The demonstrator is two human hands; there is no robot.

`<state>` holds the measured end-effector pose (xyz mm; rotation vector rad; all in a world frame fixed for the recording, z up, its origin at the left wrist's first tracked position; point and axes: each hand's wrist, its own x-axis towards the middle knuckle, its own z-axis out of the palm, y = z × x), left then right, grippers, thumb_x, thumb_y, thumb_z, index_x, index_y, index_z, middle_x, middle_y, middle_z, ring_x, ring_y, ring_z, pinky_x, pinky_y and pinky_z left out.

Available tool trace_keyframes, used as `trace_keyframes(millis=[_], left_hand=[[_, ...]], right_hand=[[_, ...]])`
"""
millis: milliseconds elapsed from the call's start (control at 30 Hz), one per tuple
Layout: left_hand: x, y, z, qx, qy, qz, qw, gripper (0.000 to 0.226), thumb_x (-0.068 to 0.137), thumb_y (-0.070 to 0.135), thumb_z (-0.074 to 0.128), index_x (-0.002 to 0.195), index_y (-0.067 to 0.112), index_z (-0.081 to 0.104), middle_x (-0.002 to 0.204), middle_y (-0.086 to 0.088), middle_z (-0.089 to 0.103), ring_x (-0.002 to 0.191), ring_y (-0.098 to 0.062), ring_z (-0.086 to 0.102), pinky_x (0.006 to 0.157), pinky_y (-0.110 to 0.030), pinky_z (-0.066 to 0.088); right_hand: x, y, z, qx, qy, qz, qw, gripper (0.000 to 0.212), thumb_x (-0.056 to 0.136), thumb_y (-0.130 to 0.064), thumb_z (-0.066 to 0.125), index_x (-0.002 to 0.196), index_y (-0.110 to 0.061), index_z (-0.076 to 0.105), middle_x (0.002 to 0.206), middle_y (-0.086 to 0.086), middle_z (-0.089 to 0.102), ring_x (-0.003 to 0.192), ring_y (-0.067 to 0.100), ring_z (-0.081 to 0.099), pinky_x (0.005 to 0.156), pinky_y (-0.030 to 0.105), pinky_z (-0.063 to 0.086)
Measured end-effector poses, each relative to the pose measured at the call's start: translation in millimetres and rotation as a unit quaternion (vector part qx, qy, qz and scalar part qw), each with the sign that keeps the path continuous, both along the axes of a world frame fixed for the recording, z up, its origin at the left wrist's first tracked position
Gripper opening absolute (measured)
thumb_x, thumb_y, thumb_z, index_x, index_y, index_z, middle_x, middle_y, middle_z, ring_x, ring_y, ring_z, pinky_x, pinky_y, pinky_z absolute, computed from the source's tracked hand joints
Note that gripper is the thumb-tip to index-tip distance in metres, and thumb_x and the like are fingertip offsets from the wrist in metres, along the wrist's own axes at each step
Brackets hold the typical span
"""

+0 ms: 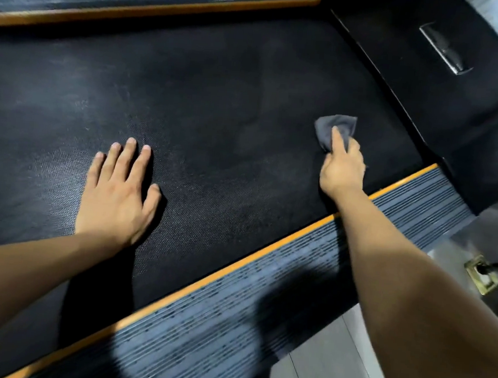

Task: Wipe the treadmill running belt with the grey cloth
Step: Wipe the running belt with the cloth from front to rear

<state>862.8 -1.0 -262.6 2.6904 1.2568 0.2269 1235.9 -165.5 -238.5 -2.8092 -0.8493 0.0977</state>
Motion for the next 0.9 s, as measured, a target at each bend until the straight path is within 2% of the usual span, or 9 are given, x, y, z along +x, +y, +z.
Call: trace_keyframes(millis=[100,200,333,433,533,600,667,800,900], left_hand=[[1,1,-1,-0.003,0.003,0.005,1.000,0.069,0.097,0.047,0.026,0.159,0.016,0.025,0.167,-0.012,0.022,0.156,-0.031,0.015,0.127,-0.047,0.007],[2,1,-1,-0.008,0.002,0.008,1.000,0.070,0.097,0.047,0.026,0.159,0.016,0.025,0.168,-0.012,0.021,0.156,-0.031,0.014,0.127,-0.048,0.007],[4,1,1,-0.010,-0.008,0.010,1.000,0.069,0.096,0.046,0.028,0.158,0.016,0.026,0.167,-0.013,0.022,0.155,-0.032,0.015,0.127,-0.048,0.007],[1,1,-2,-0.012,-0.010,0.008,1.000,0.069,0.095,0.045,0.030,0.157,0.016,0.028,0.166,-0.014,0.024,0.154,-0.033,0.017,0.127,-0.049,0.007],[1,2,-1,-0.012,-0.010,0.008,1.000,0.070,0.095,0.046,0.029,0.158,0.016,0.028,0.167,-0.013,0.024,0.155,-0.032,0.016,0.127,-0.048,0.006],[1,1,0,-0.011,-0.010,0.011,1.000,0.070,0.095,0.047,0.028,0.158,0.016,0.027,0.167,-0.013,0.023,0.155,-0.031,0.016,0.127,-0.048,0.006],[2,1,-1,-0.007,-0.013,0.013,1.000,0.070,0.095,0.047,0.028,0.158,0.016,0.027,0.167,-0.013,0.023,0.155,-0.031,0.016,0.127,-0.048,0.006],[2,0,-1,-0.011,-0.016,0.009,1.000,0.069,0.095,0.046,0.029,0.157,0.015,0.027,0.166,-0.013,0.024,0.155,-0.032,0.016,0.127,-0.049,0.006],[1,1,-1,-0.013,-0.016,0.012,1.000,0.069,0.095,0.046,0.030,0.158,0.016,0.026,0.167,-0.014,0.023,0.155,-0.032,0.015,0.127,-0.049,0.006]], right_hand=[[-34,13,-2,0.034,-0.013,-0.004,0.999,0.060,0.095,-0.016,0.045,0.153,-0.021,0.033,0.152,0.022,0.031,0.132,0.044,0.037,0.110,0.048,0.032],[-105,25,-5,0.087,-0.020,0.120,0.989,0.064,0.078,-0.014,0.045,0.142,-0.013,0.051,0.133,0.026,0.050,0.112,0.047,0.053,0.098,0.049,0.043],[-199,31,0,0.076,0.050,0.241,0.966,0.064,0.089,-0.008,0.052,0.150,-0.025,0.040,0.151,0.017,0.036,0.135,0.037,0.036,0.116,0.049,0.028],[-178,24,2,0.071,0.029,0.285,0.955,0.065,0.085,-0.004,0.054,0.146,-0.027,0.048,0.146,0.017,0.045,0.129,0.038,0.046,0.112,0.046,0.037],[-105,-3,5,0.031,-0.059,0.199,0.978,0.066,0.081,-0.010,0.054,0.145,-0.024,0.049,0.141,0.021,0.051,0.119,0.042,0.054,0.102,0.045,0.044],[-63,-23,14,-0.081,-0.103,0.117,0.984,0.064,0.093,-0.023,0.050,0.154,-0.026,0.031,0.151,0.021,0.039,0.130,0.041,0.044,0.106,0.047,0.036],[-48,-25,25,-0.156,-0.088,0.052,0.982,0.062,0.099,-0.034,0.044,0.156,-0.032,0.020,0.154,0.018,0.030,0.132,0.041,0.036,0.107,0.047,0.032],[-84,-5,28,-0.147,-0.035,0.002,0.988,0.067,0.093,-0.034,0.052,0.154,-0.032,0.024,0.146,0.021,0.027,0.123,0.040,0.037,0.104,0.045,0.036],[-151,10,29,-0.068,0.002,0.090,0.994,0.068,0.081,-0.025,0.062,0.144,-0.028,0.037,0.131,0.020,0.036,0.111,0.040,0.043,0.095,0.043,0.040]])
